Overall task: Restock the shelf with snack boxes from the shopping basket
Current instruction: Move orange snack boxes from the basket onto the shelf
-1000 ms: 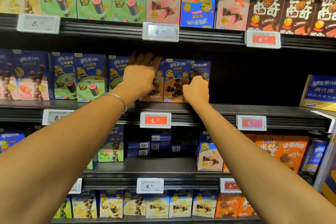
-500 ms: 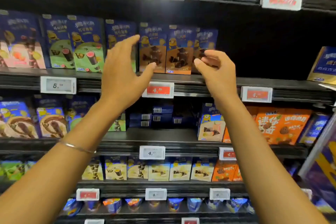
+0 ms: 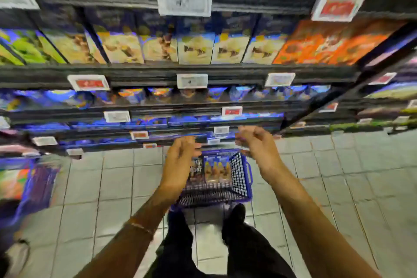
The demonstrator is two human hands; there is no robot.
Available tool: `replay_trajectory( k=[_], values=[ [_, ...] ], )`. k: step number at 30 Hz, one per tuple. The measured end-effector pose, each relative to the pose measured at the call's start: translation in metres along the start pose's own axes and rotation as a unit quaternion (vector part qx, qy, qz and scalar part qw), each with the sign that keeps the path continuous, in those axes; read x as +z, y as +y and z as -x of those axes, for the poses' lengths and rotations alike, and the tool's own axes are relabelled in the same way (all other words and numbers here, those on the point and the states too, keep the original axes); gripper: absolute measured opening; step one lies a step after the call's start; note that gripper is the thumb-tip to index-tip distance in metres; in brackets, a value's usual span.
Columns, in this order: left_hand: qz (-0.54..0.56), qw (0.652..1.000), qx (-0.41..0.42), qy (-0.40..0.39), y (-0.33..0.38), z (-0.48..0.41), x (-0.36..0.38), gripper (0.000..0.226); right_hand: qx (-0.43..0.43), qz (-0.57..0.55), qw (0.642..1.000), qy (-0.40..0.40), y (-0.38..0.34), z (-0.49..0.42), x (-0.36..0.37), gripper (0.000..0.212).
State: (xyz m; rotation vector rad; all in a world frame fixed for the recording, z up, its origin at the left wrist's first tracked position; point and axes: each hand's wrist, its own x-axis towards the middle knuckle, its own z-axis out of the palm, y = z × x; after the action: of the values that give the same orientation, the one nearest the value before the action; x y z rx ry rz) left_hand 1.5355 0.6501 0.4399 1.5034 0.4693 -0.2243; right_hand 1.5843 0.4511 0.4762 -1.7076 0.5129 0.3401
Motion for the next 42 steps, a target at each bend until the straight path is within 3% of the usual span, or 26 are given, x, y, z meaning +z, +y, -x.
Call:
replay_trajectory(
  k=[6,12,17,21,24,27,32,39,42],
  values=[
    [0.025,0.979,-0.197,0.035,-0.123,-0.026,0.007,0.031,0.186,0.045,0.982,0.003,0.162,-0.044,0.012,0.016],
    [0.012,0.963,-0.268,0.009,-0.287,-0.114,0.024,0.058,0.212,0.135,0.967,-0.038,0.355,-0.157,0.035,0.013],
    [0.024,0.961,-0.274,-0.009,-0.409,-0.191,0.041,0.074,0.114,0.135,0.984,-0.023,0.492,-0.262,0.067,0.007],
    [0.074,0.959,-0.272,-0.008,-0.467,-0.24,0.053,0.075,0.068,0.337,0.939,-0.033,0.57,-0.32,0.084,0.039],
    [0.086,0.966,-0.244,0.011,-0.482,-0.257,0.059,0.072,-0.04,0.429,0.902,0.019,0.599,-0.324,0.102,0.059],
    [0.09,0.974,-0.205,0.032,-0.473,-0.261,0.066,0.07,-0.084,0.365,0.922,0.094,0.609,-0.316,0.11,0.067],
    [0.069,0.981,-0.177,0.047,-0.451,-0.246,0.078,0.068,-0.061,0.145,0.985,0.064,0.605,-0.304,0.108,0.038],
    [0.024,0.988,-0.147,0.049,-0.45,-0.238,0.084,0.064,-0.061,-0.105,0.99,0.068,0.56,-0.284,0.068,0.023],
    [0.046,0.987,-0.149,-0.024,-0.449,-0.228,0.098,0.076,-0.102,-0.135,0.985,0.01,0.524,-0.266,0.062,0.033]
  ],
)
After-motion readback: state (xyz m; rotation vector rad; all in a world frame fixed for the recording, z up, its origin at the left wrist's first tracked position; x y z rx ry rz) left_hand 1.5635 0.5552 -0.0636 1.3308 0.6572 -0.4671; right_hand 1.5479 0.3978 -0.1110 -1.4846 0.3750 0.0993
